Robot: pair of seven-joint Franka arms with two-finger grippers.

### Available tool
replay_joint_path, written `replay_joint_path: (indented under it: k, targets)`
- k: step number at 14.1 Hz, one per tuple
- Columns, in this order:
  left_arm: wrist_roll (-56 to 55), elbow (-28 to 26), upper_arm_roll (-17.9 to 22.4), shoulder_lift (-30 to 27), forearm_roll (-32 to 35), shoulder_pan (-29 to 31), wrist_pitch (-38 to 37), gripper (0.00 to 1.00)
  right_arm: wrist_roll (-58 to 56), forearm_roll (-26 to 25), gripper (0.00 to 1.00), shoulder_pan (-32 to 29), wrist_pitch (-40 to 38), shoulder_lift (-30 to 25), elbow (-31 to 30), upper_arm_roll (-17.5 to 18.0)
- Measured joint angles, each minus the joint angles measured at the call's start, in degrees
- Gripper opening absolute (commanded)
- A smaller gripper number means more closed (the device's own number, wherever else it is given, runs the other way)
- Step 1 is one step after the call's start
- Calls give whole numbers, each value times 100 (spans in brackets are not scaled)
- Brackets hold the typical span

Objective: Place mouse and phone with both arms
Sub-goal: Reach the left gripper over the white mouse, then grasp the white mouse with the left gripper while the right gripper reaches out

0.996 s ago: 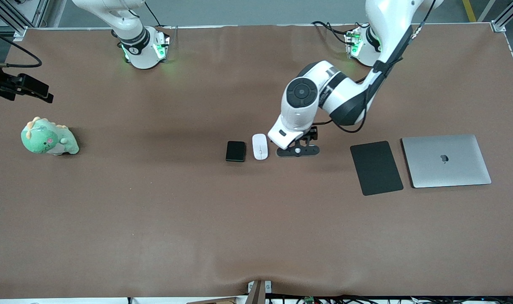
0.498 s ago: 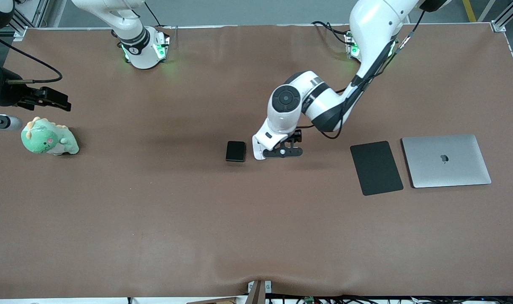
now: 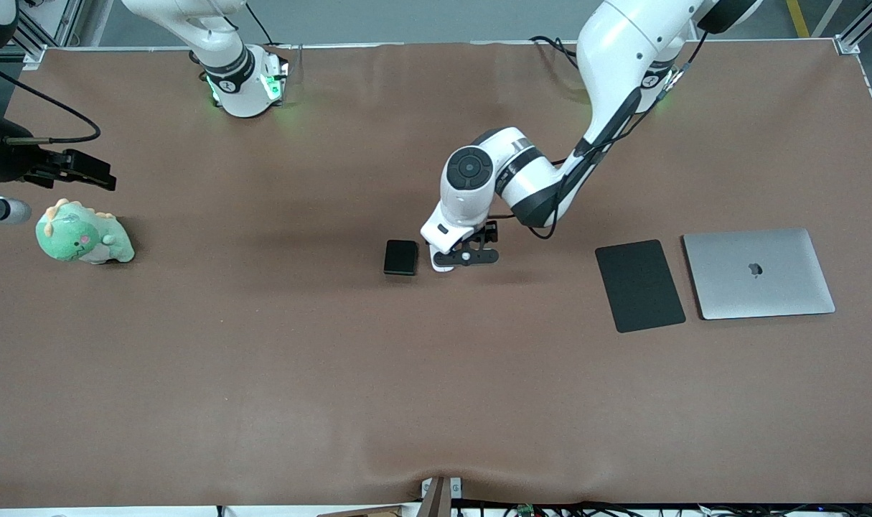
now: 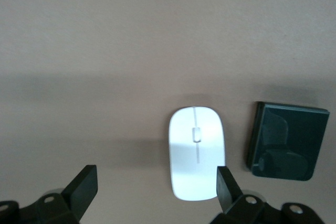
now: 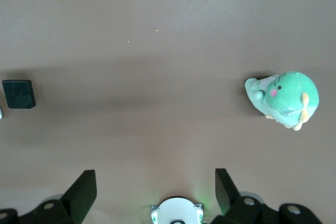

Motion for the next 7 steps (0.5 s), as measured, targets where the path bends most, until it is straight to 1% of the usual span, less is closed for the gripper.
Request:
replay_joint_path:
  k: [3, 7]
  targets:
    - [-455, 67, 3, 295, 315, -151, 268, 100, -17, 4, 100, -55, -1, 5, -6, -18]
    - [-599, 137, 26, 572, 375, -225, 591, 100, -192, 35, 100, -68, -102, 147, -80, -10]
